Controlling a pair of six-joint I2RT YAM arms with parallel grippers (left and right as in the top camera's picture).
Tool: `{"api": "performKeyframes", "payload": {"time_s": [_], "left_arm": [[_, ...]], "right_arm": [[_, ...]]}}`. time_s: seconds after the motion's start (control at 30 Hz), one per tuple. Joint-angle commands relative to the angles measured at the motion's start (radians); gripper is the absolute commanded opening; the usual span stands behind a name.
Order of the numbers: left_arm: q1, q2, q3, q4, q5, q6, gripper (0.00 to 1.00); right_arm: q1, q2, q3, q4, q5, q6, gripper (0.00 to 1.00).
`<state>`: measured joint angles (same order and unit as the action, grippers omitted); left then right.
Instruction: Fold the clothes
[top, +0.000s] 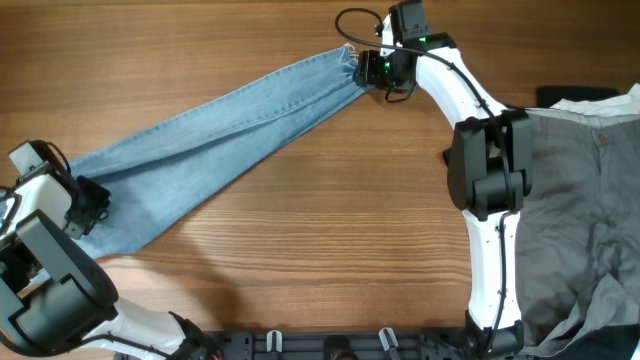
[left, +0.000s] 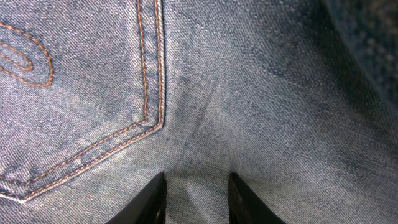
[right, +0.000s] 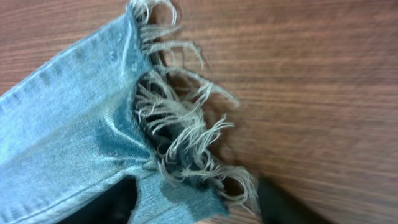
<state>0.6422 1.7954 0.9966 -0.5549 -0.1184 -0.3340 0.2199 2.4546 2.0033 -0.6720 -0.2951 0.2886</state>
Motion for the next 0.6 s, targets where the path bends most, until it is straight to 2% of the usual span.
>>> {"api": "performKeyframes", "payload": {"time_s": [0.0,0.03,0.07,0.1,0.3,0.4,0.43,0.5,0.53,0.57], "left_arm": [[-0.017,0.032,-0.020,-0.016,0.078,0.017,0.32],[-0.017,0.032,-0.020,-0.017,0.077,0.018,0.33],[-0.017,0.032,-0.020,-0.018,0.077,0.018,0.33],[-0.017,0.032,-0.020,-0.021,0.078,0.017,0.33],[-0.017,0.025,-0.019,-0.024,0.094,0.027,0.32],[-0.017,0.001,0.023,-0.043,0.263,0.047,0.36],[-0.019,-0.021,0.063,-0.061,0.371,0.046,0.38],[-0.027,-0.044,0.095,-0.075,0.423,0.042,0.40],[-0.035,-0.058,0.109,-0.084,0.429,0.042,0.42],[-0.043,-0.069,0.117,-0.094,0.428,0.043,0.43]], "right_arm": [[0.012,0.056,-0.001,-0.006,-0.051,0.002,0.38],[0.014,0.057,-0.001,-0.013,-0.050,0.002,0.28],[0.014,0.057,-0.001,-0.018,-0.048,0.000,0.12],[0.014,0.057,-0.001,-0.023,-0.044,-0.001,0.04],[-0.032,-0.035,-0.001,-0.171,0.132,0.003,0.04],[-0.065,-0.120,-0.001,-0.328,0.169,0.003,0.04],[-0.082,-0.167,-0.001,-0.440,0.178,0.000,0.05],[-0.092,-0.196,-0.001,-0.517,0.184,0.000,0.04],[-0.098,-0.212,-0.001,-0.562,0.184,-0.001,0.15],[-0.103,-0.223,-0.001,-0.589,0.184,-0.001,0.47]]}}
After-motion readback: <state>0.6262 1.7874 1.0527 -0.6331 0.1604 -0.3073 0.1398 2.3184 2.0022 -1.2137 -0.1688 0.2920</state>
